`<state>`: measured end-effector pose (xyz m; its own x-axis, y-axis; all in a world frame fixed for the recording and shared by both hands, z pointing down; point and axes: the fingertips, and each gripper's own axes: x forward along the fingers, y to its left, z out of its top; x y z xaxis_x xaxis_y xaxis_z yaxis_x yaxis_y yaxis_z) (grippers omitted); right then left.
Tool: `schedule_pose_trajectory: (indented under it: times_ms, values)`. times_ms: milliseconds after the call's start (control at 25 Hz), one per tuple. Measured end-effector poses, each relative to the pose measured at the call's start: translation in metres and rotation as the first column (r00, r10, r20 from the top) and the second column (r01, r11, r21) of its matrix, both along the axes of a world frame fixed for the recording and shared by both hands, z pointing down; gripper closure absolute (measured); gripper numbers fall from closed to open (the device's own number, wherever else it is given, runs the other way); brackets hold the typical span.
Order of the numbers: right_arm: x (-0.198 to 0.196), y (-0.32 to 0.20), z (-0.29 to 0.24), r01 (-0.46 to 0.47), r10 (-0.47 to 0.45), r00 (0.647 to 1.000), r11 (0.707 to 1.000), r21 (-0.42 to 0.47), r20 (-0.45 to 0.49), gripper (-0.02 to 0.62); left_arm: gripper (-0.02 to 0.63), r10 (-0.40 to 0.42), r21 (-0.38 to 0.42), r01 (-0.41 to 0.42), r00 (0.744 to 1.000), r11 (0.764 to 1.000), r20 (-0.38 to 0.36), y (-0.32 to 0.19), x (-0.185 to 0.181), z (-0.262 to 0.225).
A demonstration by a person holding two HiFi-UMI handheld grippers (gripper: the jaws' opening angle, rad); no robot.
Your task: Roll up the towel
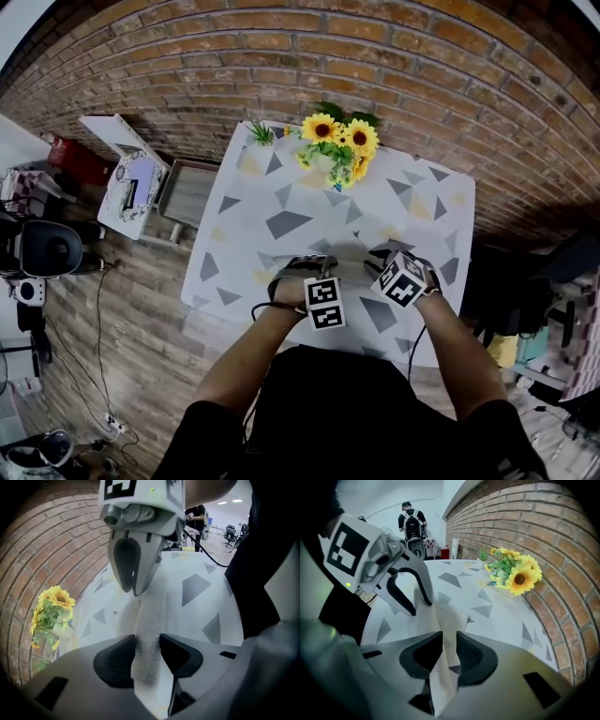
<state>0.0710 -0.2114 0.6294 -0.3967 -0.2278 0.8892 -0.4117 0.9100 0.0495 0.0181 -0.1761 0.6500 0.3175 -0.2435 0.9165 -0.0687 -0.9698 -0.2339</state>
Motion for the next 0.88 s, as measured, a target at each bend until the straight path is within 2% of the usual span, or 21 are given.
schedule_pose_trajectory:
  times_ms: [120,280,480,680,880]
  values:
    - [-0.007,0.023,-0.008,0.084,-0.083,0.996,0.996,-0.007,0.039,0.467,0.434,-0.018,0.001,0.018,1.000,1.000,-0.008,-0.007,0.002,0.002]
    - [-0.009,0.046,0.008,0.180,-0.179,0.983,0.984,0.008,-0.035,0.401,0.434,-0.061,-0.022,0.060,0.998,0.998,-0.029,-0.015,0.001,0.000]
    - [-0.003,0.030,0.024,0.142,-0.140,0.987,0.989,0.027,-0.079,0.390,0.421,-0.036,0.013,0.036,0.999,0.999,-0.017,-0.019,0.002,-0.007]
    - [0.001,0.012,0.020,0.088,-0.088,0.996,0.996,-0.003,-0.025,0.413,0.366,-0.006,0.020,0.006,1.000,1.000,0.024,-0.016,0.002,-0.002]
    - [0.004,0.001,0.016,0.053,-0.051,0.998,0.998,-0.042,0.028,0.439,0.353,-0.001,0.024,0.000,0.999,1.000,0.052,-0.024,0.003,0.004]
